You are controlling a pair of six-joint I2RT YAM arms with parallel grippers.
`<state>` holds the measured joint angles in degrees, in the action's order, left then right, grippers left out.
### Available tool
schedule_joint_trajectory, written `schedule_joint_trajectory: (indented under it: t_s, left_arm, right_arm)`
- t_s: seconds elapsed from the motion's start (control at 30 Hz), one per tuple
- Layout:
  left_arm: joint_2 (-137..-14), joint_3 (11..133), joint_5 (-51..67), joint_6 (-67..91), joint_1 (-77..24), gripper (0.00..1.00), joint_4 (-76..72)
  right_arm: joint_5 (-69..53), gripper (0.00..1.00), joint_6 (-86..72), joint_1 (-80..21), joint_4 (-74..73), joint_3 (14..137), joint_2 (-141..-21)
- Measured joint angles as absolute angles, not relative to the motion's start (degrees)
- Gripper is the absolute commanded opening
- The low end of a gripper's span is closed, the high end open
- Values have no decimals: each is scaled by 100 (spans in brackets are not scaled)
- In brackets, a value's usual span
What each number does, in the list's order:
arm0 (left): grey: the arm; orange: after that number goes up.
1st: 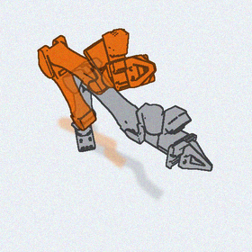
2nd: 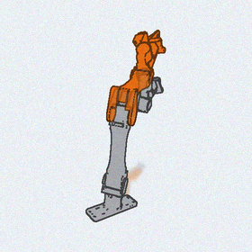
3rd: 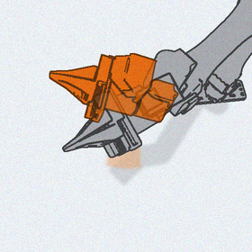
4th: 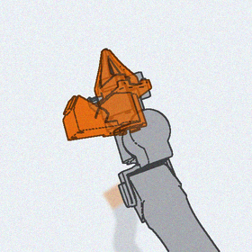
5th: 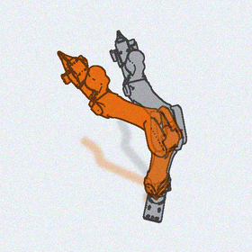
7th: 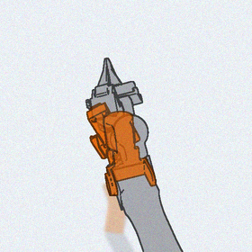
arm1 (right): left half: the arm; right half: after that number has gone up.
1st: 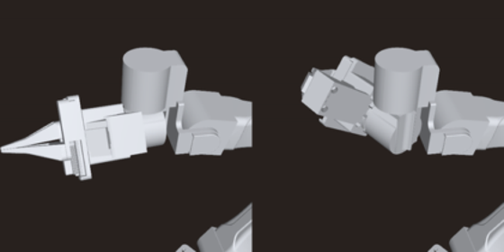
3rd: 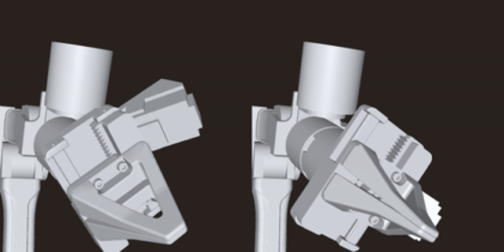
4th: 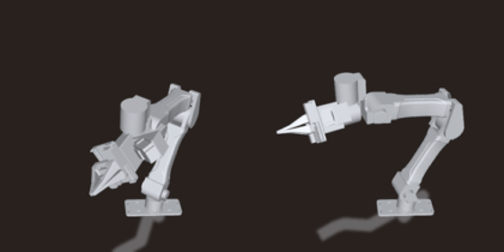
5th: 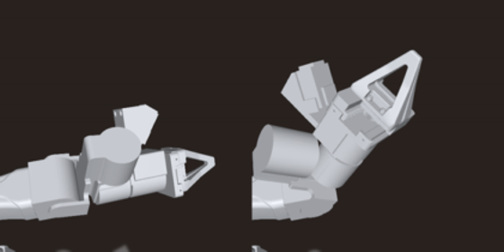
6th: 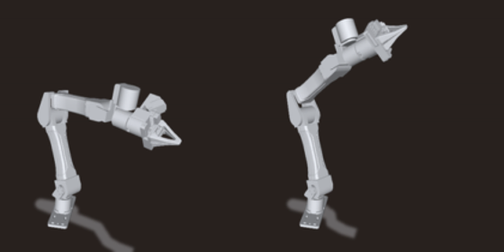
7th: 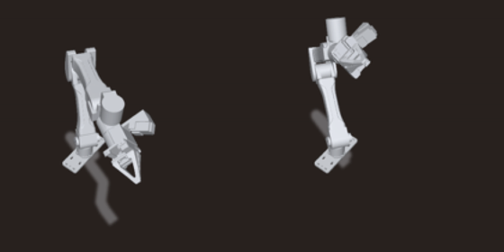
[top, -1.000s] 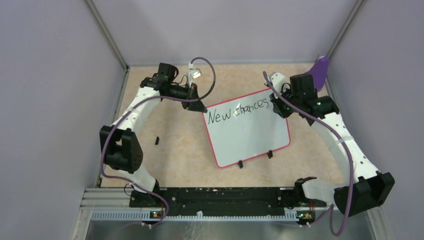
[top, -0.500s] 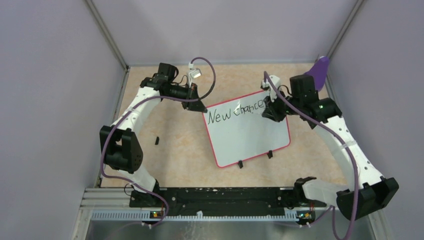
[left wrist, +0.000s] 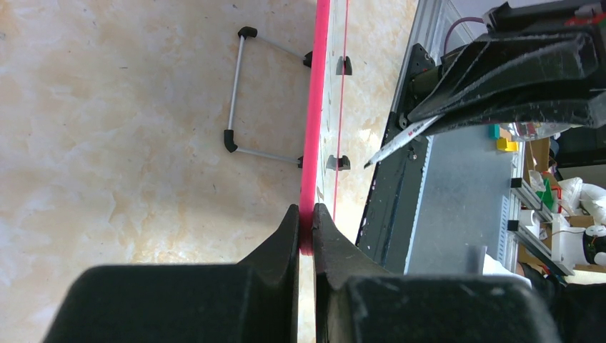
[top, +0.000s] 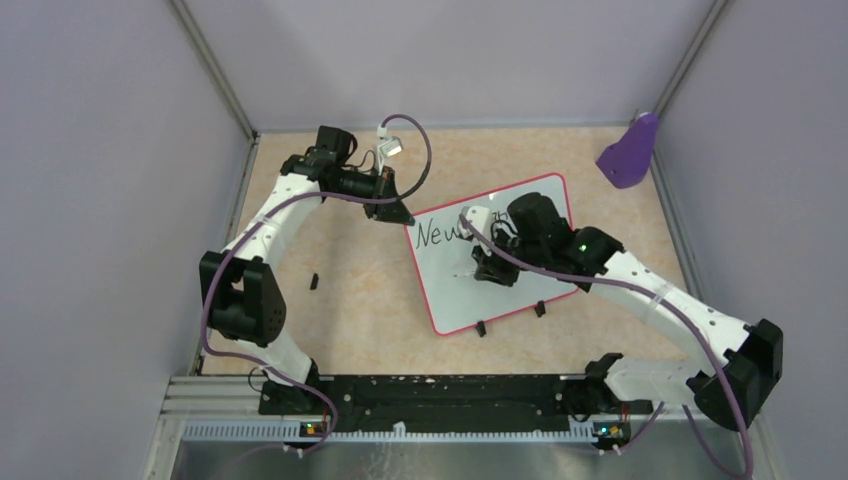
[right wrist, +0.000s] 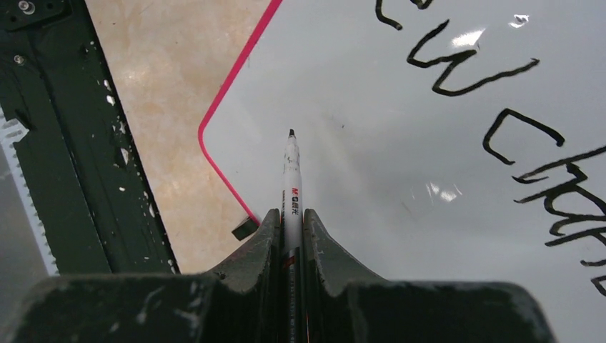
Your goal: Write a sentence on the whiteboard
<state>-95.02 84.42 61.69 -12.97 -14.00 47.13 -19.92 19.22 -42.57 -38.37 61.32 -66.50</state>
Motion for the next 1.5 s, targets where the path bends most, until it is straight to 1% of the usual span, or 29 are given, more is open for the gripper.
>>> schedule_joint_trajectory:
  t_s: [0.27, 0.73, 1.2, 1.5]
  left_arm:
    - [-9502, 8442, 6167, -1297, -1400, 0, 4713]
    - [-9502, 8442, 6165, -1297, -1400, 0, 4713]
    - [-9502, 8442, 6123, -1299, -1400, 0, 4709]
    - [-9502, 8442, 6104, -1299, -1400, 0, 4700]
  right_arm:
    - [-1520, 0, 1898, -4893, -3371, 6112, -6877]
    - [-969, 0, 1907, -5199, -3197, 6112, -7192]
    - [-609, 0, 1951, -5155, -3218, 6060, -7164]
    - [-611, 0, 2029, -4735, -3391, 5929, -6836]
